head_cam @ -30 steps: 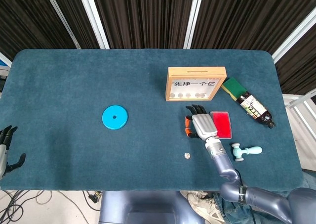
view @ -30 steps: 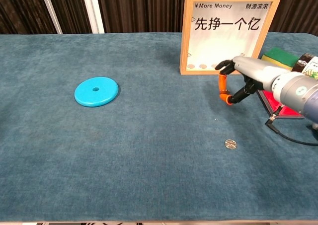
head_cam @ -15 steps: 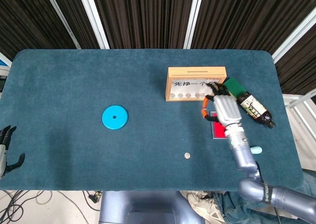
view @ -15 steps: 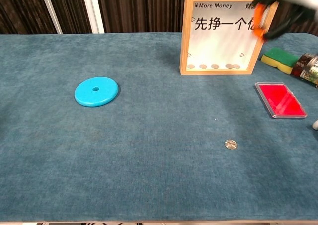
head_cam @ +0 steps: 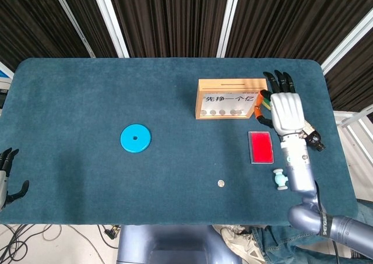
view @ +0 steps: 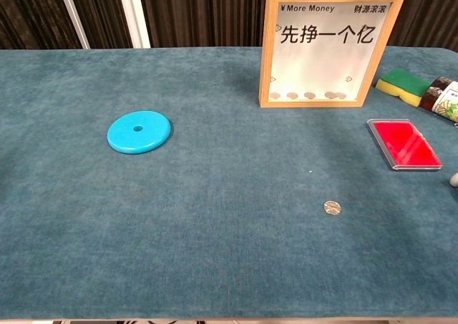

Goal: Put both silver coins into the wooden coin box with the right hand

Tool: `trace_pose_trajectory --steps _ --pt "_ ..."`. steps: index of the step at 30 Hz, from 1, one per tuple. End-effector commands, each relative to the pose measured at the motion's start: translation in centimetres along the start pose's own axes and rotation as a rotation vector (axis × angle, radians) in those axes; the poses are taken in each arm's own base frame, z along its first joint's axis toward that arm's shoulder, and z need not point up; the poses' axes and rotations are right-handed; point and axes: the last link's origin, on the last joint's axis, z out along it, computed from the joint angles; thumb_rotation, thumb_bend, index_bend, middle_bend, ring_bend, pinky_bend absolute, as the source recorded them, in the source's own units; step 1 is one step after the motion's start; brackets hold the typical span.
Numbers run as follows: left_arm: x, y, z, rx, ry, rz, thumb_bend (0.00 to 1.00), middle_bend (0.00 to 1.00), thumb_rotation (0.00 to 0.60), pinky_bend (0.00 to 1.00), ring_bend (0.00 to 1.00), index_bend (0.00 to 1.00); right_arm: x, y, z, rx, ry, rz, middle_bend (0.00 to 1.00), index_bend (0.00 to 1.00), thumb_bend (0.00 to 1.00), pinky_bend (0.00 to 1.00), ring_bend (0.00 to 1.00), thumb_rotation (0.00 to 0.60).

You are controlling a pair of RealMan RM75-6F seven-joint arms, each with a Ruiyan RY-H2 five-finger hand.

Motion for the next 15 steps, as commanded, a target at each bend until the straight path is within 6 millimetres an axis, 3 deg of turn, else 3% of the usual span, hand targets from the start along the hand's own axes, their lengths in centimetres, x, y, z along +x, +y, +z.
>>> trace_pose_trajectory --steps 1,8,15 --pt "0.1 -0.1 0.1 -0.001 0.012 0.004 0.37 0.00 0.600 0.00 0.00 0.10 1.5 -0.4 2.3 0.002 -0.018 -0.019 0.15 0.75 0.59 0.00 0.03 0.600" --pt "-0.2 -0.5 0.3 0.033 0.008 0.002 0.37 0.00 0.600 0.00 0.00 0.10 4.1 -1.2 6.6 -0.007 -0.121 0.002 0.15 0.75 0.59 0.00 0.02 0.600" --pt "-0.7 -0.7 0.4 0.047 -0.015 0.030 0.37 0.00 0.600 0.00 0.00 0.10 5.5 -1.5 9.8 -0.019 -0.169 -0.003 0.15 0.75 0.59 0.00 0.02 0.600"
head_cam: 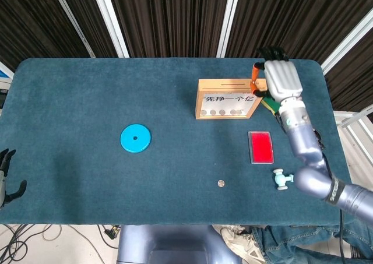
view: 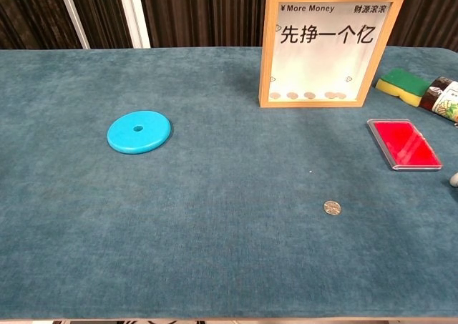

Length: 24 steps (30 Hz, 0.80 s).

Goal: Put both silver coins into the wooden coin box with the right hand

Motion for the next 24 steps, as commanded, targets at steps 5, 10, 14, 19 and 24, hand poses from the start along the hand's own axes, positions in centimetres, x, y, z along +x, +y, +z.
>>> trace_pose_trajectory --steps 5,10,14,19,24 --pt "-0.3 -0.3 0.3 0.034 -0.016 0.012 0.37 0.00 0.600 0.00 0.00 0.11 2.4 -0.1 2.5 -0.011 -0.068 -0.021 0.15 0.75 0.59 0.00 0.01 0.600" --pt "-0.4 -0.4 0.5 0.057 -0.021 0.009 0.38 0.00 0.600 0.00 0.00 0.11 2.3 -0.1 3.4 -0.018 -0.137 -0.061 0.15 0.75 0.59 0.00 0.00 0.600" --pt "-0.4 -0.4 0.6 0.072 -0.027 0.010 0.38 0.00 0.600 0.00 0.00 0.11 1.9 -0.4 4.0 -0.017 -0.194 -0.076 0.15 0.75 0.59 0.00 0.00 0.600" --pt "-0.5 -0.5 0.6 0.091 -0.041 0.009 0.38 0.00 0.600 0.00 0.00 0.12 0.8 -0.8 5.0 -0.025 -0.245 -0.060 0.15 0.74 0.59 0.00 0.00 0.600" --pt "-0.5 -0.5 0.6 0.102 -0.050 0.002 0.38 0.00 0.600 0.00 0.00 0.12 -0.4 -1.2 6.3 -0.031 -0.259 -0.093 0.15 0.73 0.59 0.00 0.00 0.600"
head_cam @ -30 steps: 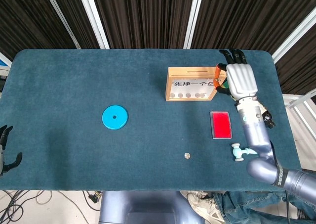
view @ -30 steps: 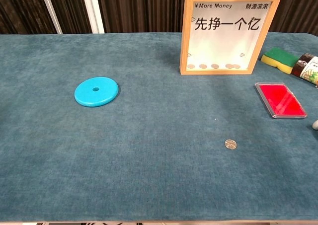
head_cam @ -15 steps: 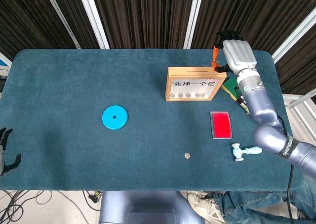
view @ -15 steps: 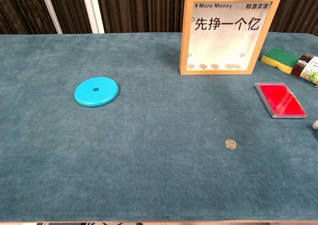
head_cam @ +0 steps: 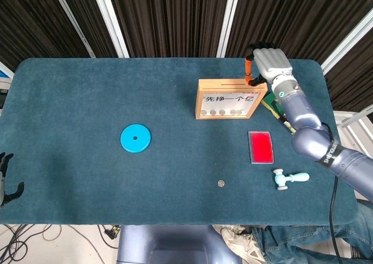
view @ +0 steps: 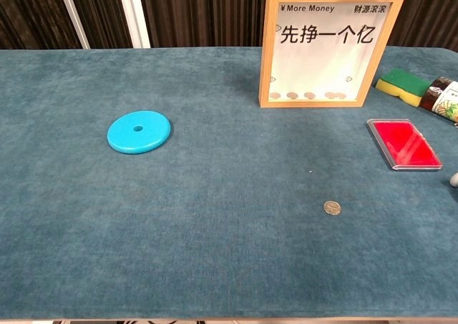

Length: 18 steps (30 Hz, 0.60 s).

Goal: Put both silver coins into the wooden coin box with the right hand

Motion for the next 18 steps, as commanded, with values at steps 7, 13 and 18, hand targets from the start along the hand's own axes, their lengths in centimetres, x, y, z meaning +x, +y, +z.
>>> trace_pose_trajectory --steps 7,13,18 --pt "0.2 -0.1 0.0 0.026 -0.019 -0.027 0.38 0.00 0.600 0.00 0.00 0.12 -1.3 -1.4 2.0 -0.006 -0.044 -0.050 0.15 0.73 0.59 0.00 0.00 0.600" --pt "0.3 -0.1 0.1 0.027 -0.027 -0.039 0.38 0.00 0.600 0.00 0.00 0.12 -1.6 -2.5 2.6 -0.001 -0.102 -0.020 0.15 0.73 0.59 0.00 0.00 0.600" --pt "0.4 -0.1 0.0 0.032 -0.036 -0.051 0.38 0.00 0.600 0.00 0.00 0.12 -1.3 -3.0 2.7 0.003 -0.131 0.013 0.15 0.73 0.59 0.00 0.00 0.600"
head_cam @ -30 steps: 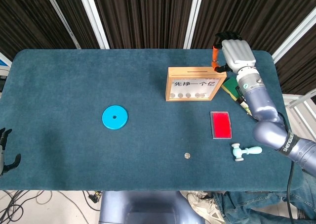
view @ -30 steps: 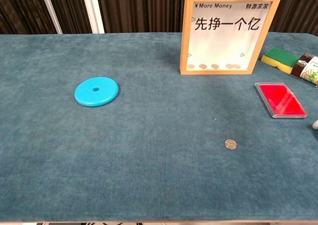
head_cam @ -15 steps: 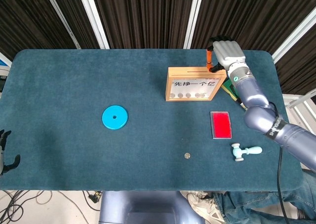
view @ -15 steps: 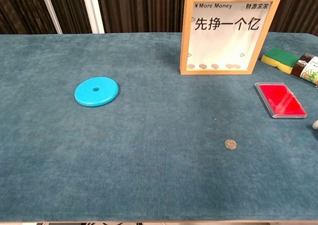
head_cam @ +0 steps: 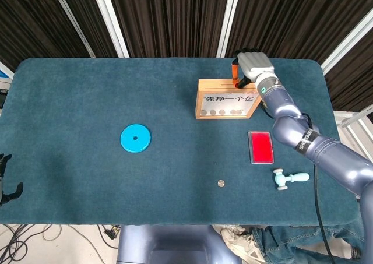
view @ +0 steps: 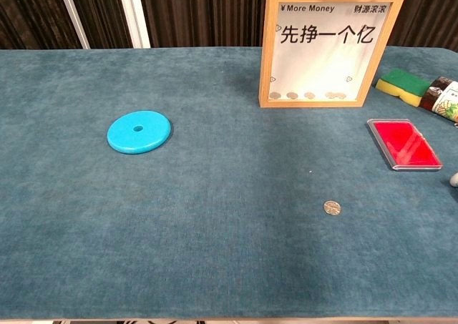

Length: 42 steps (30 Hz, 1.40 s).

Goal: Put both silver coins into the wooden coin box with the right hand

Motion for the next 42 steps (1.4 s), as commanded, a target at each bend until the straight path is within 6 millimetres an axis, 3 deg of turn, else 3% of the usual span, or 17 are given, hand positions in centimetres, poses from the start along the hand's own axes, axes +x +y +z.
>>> trace_pose_trajectory --steps 1,42 --pt "0.1 0.0 0.0 0.001 -0.001 -0.004 0.38 0.00 0.600 0.00 0.00 0.12 0.1 -0.1 0.1 0.001 -0.025 0.027 0.15 0.73 0.59 0.00 0.00 0.600" --pt "0.3 0.0 0.1 0.010 -0.001 -0.022 0.38 0.00 0.600 0.00 0.00 0.13 -0.3 -0.4 1.3 -0.010 -0.123 0.059 0.15 0.62 0.59 0.00 0.00 0.600"
